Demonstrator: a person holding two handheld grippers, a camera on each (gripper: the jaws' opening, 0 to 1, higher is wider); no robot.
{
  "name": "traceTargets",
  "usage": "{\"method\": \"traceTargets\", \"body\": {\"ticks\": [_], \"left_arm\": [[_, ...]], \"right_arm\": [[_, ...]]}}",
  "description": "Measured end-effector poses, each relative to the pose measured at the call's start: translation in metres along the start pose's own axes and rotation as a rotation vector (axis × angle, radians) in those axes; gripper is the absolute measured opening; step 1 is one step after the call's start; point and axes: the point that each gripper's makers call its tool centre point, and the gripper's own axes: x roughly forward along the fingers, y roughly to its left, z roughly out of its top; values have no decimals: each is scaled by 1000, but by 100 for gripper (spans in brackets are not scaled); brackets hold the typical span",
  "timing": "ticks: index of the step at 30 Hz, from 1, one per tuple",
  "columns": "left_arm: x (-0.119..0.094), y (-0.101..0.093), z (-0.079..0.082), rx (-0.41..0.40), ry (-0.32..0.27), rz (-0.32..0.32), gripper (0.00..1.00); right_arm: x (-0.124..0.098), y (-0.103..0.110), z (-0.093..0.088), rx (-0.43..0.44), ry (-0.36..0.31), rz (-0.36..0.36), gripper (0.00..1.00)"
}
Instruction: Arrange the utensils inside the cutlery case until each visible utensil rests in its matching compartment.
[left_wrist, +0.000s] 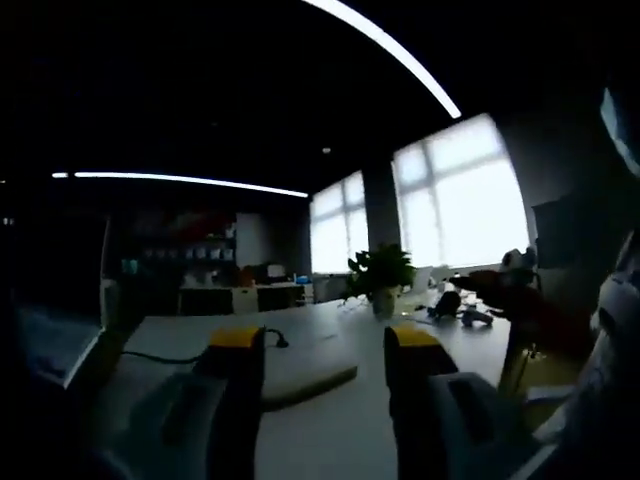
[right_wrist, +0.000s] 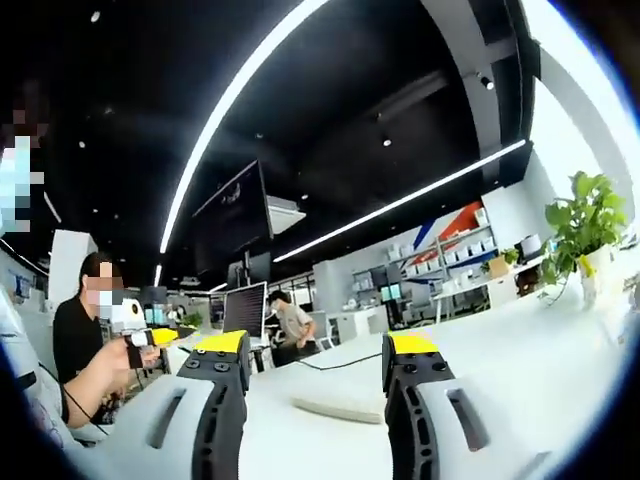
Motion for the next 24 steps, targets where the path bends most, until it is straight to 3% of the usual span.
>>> {"method": "traceTargets", "body": {"ticks": [5,10,17,19,24], "left_arm": [[-6,-17,11,20,-32,-24,51],[-7,-29,1,13,17,-53,51],[-9,-37,2,86,52,-35,44],[-9,-41,1,112,66,-43,40],[-8,-40,-14,151,113,-42,39]], "right_arm": [[-4,5,-1,-85,-8,-40,55],[0,16,-21,-140,86,-10,53],[-6,2,-21,-314,113,-114,45],[-3,1,-28,-294,141,-106,45],[3,9,-30,-283,115,-76,45]]}}
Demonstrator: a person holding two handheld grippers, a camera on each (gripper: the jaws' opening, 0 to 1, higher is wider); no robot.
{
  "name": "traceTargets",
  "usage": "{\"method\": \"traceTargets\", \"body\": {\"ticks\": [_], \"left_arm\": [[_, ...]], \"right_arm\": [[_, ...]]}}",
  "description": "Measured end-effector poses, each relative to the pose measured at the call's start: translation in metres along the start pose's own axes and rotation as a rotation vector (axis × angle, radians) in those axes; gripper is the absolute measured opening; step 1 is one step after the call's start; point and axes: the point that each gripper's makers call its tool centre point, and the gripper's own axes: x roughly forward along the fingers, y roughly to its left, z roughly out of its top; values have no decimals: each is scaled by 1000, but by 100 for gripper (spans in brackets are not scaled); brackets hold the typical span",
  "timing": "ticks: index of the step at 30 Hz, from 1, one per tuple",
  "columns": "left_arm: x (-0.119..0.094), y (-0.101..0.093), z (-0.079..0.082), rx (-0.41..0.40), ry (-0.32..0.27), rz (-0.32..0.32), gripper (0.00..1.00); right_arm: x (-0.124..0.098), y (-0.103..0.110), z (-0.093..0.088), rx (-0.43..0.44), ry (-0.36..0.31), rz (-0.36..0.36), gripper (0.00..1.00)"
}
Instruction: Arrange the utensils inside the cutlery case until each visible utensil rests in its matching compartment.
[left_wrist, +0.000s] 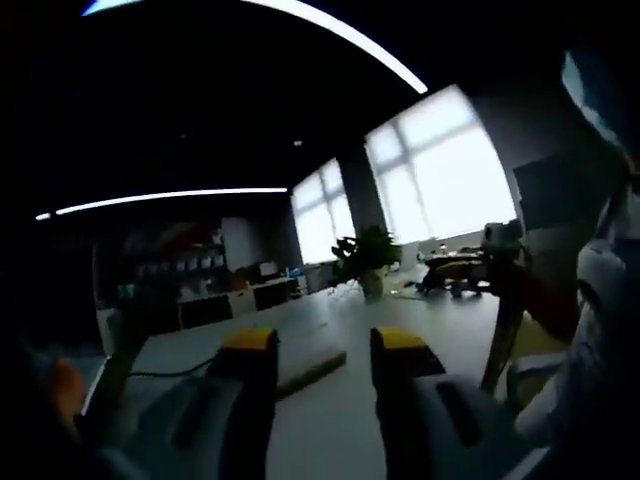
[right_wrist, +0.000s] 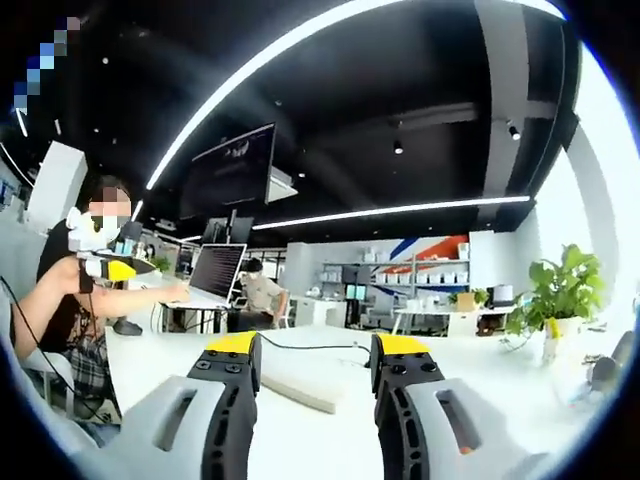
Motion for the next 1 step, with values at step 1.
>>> {"method": "traceTargets", "body": {"ticks": [1], "left_arm": [[0,2,-3,-6,8,8,39]], "right_arm": [[0,1,-1,0,9,-1,45]]}}
